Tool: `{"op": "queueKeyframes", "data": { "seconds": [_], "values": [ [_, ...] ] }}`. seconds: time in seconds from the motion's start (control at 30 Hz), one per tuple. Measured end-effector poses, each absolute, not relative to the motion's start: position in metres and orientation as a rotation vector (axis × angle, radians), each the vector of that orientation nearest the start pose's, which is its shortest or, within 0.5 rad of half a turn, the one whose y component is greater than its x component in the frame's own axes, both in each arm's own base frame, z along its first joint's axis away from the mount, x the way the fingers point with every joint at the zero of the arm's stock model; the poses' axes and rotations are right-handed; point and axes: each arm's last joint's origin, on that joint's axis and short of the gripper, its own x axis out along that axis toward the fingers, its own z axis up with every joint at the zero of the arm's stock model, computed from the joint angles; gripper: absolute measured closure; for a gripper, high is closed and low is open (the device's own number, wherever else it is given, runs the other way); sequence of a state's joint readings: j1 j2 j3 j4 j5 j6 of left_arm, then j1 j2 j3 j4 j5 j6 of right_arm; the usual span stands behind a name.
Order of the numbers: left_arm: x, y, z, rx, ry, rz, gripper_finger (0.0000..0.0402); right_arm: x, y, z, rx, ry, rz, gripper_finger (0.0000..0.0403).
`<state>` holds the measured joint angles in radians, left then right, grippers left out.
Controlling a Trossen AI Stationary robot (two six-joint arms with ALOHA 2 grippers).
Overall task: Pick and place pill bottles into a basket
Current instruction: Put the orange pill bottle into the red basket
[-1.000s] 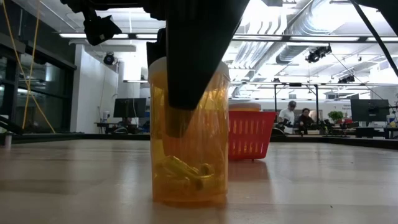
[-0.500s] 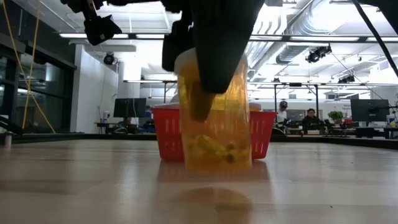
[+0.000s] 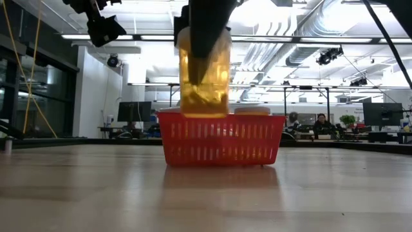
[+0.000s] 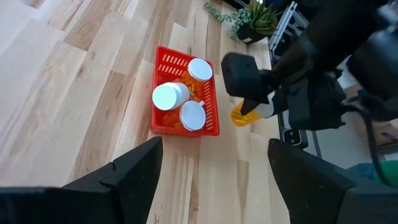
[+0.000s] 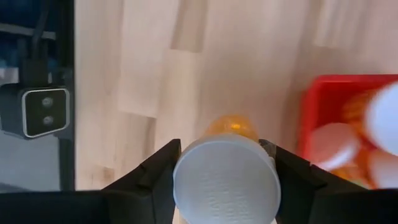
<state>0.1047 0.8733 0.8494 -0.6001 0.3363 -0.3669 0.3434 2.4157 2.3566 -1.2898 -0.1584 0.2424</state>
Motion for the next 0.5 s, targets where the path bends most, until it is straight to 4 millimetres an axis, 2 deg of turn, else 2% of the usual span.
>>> {"op": "queueKeyframes", "data": {
  "seconds": [0.2, 0.5],
  "values": [
    [0.174, 0.009, 0.304, -0.485, 0.646, -0.112, 0.0076, 0.458, 0.146, 0.245, 0.054, 1.364, 0.205, 0.0212],
    [0.174, 0.009, 0.304, -0.482, 0.646, -0.113, 0.0076, 0.465, 0.112, 0.246, 0.066, 1.369, 0.157, 0.0211]
  ]
}}
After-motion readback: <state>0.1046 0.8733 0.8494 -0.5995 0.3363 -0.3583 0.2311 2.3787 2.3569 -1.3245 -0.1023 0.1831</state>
